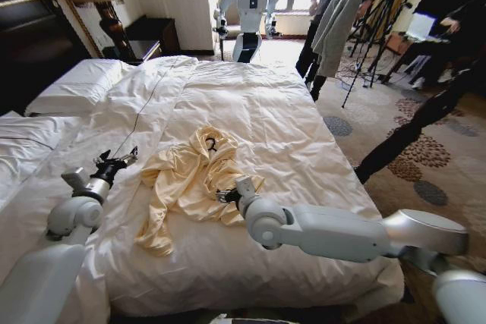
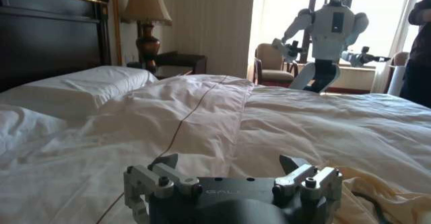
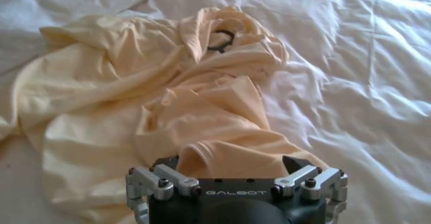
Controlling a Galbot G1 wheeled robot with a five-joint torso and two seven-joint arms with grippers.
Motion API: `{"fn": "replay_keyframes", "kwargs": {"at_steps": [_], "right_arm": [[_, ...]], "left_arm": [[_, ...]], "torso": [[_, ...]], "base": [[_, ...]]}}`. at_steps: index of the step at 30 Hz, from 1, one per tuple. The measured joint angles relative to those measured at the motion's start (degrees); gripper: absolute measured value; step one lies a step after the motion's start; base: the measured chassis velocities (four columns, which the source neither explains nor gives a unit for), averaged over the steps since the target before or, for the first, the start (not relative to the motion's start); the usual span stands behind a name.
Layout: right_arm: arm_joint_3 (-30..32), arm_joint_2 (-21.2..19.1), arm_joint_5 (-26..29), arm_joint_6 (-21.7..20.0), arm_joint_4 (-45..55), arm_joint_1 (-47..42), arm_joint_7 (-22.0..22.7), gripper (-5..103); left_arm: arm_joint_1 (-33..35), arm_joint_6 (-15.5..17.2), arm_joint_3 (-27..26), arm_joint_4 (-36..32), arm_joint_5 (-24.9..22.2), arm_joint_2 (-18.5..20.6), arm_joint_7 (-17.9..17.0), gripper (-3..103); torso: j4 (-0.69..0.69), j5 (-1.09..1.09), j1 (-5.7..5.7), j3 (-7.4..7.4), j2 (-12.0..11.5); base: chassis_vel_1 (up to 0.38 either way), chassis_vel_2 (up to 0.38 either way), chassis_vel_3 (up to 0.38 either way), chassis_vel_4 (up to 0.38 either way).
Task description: Pick up the clothes from the bed and hang them on the clothes hanger.
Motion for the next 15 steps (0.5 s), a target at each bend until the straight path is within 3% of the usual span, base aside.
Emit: {"fn": "replay_keyframes", "kwargs": {"at_steps": [2,3,5,6,7,15], "right_arm": [[2.7,-2.7,-4.1,0.1,-1.8,-3.4,-6.0,100],[2.7,-2.7,-4.1,0.1,-1.8,-3.4,-6.0,100],[5.1,-3.1,-10.6,1.4,-5.5,-6.1,-14.5,100],[5.1,-3.1,-10.6,1.4,-5.5,-6.1,-14.5,100],[5.7,-2.6,-13.9,2.6,-7.5,-6.9,-18.3,100],[6.3,-0.6,-14.3,2.0,-12.0,-7.6,-22.7,100]], "left_arm": [[0.4,0.1,0.2,-0.5,0.3,-0.5,-0.2,100],[0.4,0.1,0.2,-0.5,0.3,-0.5,-0.2,100],[0.6,0.2,0.6,-0.7,0.8,-0.9,-0.2,100],[0.6,0.2,0.6,-0.7,0.8,-0.9,-0.2,100],[0.8,0.3,0.8,-0.8,1.1,-1.0,-0.2,100],[2.2,0.5,0.6,-1.9,1.6,-1.6,-0.4,100]], "torso": [[-0.01,0.02,0.0,0.0,0.0],[-0.01,0.02,0.0,0.0,0.0],[-0.01,0.0,0.0,0.0,0.0],[-0.01,0.0,0.0,0.0,0.0],[0.02,0.0,0.0,0.0,0.0],[0.02,-0.01,0.0,0.0,0.0]], "base": [[0.0,0.0,0.0,0.0],[0.0,0.0,0.0,0.0],[0.0,0.0,0.0,0.0],[0.0,0.0,0.0,0.0],[0.0,0.0,0.0,0.0],[0.0,0.0,0.0,0.0]]}}
